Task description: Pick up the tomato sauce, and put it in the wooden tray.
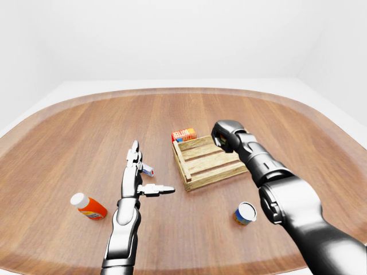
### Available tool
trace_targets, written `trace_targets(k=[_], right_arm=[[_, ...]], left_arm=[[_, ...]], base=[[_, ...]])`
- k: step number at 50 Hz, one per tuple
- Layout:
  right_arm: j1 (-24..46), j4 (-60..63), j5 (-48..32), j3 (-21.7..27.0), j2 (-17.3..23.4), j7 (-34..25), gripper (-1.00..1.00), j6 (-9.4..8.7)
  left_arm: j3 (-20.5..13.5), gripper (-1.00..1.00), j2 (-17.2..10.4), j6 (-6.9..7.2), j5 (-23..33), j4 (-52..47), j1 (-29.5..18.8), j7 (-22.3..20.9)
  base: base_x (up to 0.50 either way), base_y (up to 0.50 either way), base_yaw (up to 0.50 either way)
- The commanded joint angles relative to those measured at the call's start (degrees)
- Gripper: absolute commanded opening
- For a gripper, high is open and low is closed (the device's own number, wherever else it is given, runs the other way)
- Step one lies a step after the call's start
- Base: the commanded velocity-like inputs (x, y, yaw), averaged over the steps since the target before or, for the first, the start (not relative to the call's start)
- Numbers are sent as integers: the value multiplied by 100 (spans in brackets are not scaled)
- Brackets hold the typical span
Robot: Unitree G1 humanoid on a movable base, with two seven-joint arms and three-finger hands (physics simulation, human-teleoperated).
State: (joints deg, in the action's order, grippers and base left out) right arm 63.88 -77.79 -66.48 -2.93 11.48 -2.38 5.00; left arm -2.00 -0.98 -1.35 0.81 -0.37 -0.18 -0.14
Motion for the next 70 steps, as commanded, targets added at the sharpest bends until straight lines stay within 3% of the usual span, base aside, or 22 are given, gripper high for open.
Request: trace_targets(k=[1,18,32,38,70], right_arm=[[-59,-108,-221,114,-47,418,-100,0],[-64,-146,-290,289,-25,431,-100,0],[-34,-155,-634,156,61,172,-100,0],[-111,-163,-886,128,111,-597,-100,0],[-173,-163,-875,203,122,-684,-100,0]], left_arm=[[-2,100,0,-2,2,5,-6,4],[-11,100,-4,-27,-8,45,-25,4],[-2,100,-1,-21,-5,44,-27,8],[-7,100,-2,-11,-13,31,-29,11],[-17,100,-6,16,-19,-7,-12,7]], base=[[0,0,0],[0,0,0],[0,0,0],[0,0,0],[0,0,0]])
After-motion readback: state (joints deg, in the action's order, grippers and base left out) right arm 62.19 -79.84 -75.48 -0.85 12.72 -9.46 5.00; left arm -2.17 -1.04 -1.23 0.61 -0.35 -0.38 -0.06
